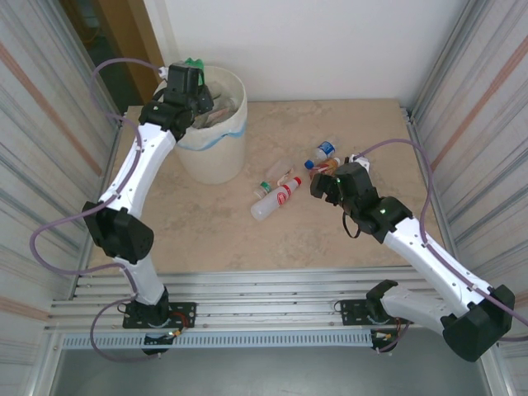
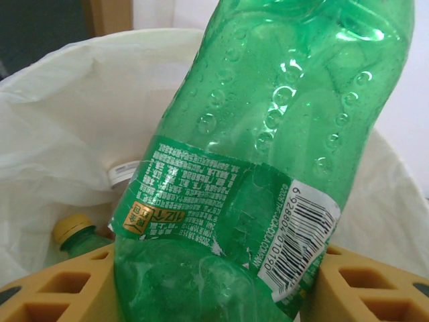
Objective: Put the plastic bottles in the bin
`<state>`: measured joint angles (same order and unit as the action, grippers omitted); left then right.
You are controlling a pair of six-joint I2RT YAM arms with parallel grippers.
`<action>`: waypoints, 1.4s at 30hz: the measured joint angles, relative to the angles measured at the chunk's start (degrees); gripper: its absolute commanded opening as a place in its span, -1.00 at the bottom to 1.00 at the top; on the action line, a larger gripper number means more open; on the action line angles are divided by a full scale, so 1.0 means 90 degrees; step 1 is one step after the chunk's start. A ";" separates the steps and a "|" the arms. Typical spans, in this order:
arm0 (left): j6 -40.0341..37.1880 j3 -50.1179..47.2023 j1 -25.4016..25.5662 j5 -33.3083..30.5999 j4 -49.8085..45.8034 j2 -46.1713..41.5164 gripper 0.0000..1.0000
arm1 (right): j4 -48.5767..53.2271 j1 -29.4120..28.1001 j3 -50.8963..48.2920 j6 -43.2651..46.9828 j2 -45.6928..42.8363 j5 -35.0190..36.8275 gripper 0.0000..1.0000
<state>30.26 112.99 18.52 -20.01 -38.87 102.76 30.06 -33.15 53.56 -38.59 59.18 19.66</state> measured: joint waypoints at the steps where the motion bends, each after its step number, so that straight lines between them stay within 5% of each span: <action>1: 0.0002 0.0000 -0.0019 -0.0049 -0.0051 0.0012 0.03 | 0.0000 0.0000 0.0000 0.0000 0.0012 0.0000 0.96; 6: 0.0002 -0.0002 -0.0068 -0.0197 -0.0160 0.0024 0.11 | 0.0000 0.0000 0.0007 0.0002 0.0102 -0.0002 0.96; 14: -0.0034 -0.0002 -0.0180 -0.0316 -0.0180 0.0024 0.62 | -0.0002 0.0000 0.0007 0.0002 0.0182 -0.0022 0.96; 32: -0.0199 -0.0682 -0.0138 -0.0119 0.0260 -0.0389 0.60 | 0.0002 0.0000 0.0017 0.0002 0.0335 -0.0015 0.96; 42: -0.0770 -0.1018 0.0682 -0.0078 0.0665 -0.1345 0.64 | 0.0107 0.0005 0.0153 0.0000 0.0369 0.0168 0.96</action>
<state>23.33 103.83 24.67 -20.71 -32.88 90.65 31.03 -33.10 54.94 -38.59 62.50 21.17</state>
